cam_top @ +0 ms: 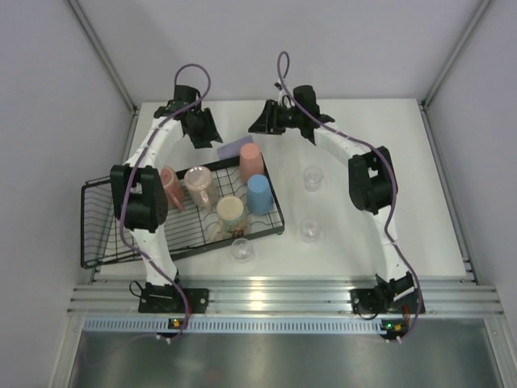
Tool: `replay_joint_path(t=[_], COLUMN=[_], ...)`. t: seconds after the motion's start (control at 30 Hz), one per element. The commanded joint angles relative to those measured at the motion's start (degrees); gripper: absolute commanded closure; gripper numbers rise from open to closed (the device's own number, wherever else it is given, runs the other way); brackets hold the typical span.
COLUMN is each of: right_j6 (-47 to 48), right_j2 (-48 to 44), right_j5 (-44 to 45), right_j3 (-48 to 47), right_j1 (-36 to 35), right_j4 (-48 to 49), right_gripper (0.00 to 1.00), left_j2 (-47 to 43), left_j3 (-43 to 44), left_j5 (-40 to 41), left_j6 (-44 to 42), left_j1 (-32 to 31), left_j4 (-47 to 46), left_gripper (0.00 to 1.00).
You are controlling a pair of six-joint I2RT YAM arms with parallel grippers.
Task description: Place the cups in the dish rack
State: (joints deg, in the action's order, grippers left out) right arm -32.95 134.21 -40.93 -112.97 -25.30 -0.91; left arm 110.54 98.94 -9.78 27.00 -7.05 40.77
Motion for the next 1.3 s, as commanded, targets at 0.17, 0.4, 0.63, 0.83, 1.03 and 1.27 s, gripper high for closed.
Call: replay_joint_path(t=[0.17, 0.4, 0.63, 0.83, 1.03, 1.27], right_j6=[1.40, -2.20, -6.07, -6.95, -5.64, -5.81], right_j2=[6.23, 10.01, 12.74, 14.23, 12.31, 10.02], right_j5=[-4.07, -4.25, -5.13, -4.69, -4.43, -3.81], right_j3=[-4.89, -6.21, -7.79, -10.51, -9.04, -6.21], right_j1=[0.78, -0.01, -0.98, -1.33, -1.24, -0.54], right_j4=[0.38, 6.79, 11.54, 12.34, 11.45, 12.68], right_gripper=[0.49, 0.50, 0.51, 0.54, 0.54, 0.72], left_j2=[8.28, 12.50, 14.87, 17.07, 19.71, 19.80], left_j3=[6.62, 9.34, 10.48, 12.33, 14.79, 14.18], left_j5=[-3.66, -3.49, -4.72, -6.56, -11.91, -17.02], left_j6=[-0.55, -1.08, -1.34, -1.34, -0.46, -0.46], left_j1=[1.42, 1.78, 2.04, 2.13, 2.13, 0.99], left_j4=[-0.43, -0.52, -0.52, -0.52, -0.87, -3.94], left_gripper=[0.51, 0.49, 0.49, 0.50, 0.52, 0.53])
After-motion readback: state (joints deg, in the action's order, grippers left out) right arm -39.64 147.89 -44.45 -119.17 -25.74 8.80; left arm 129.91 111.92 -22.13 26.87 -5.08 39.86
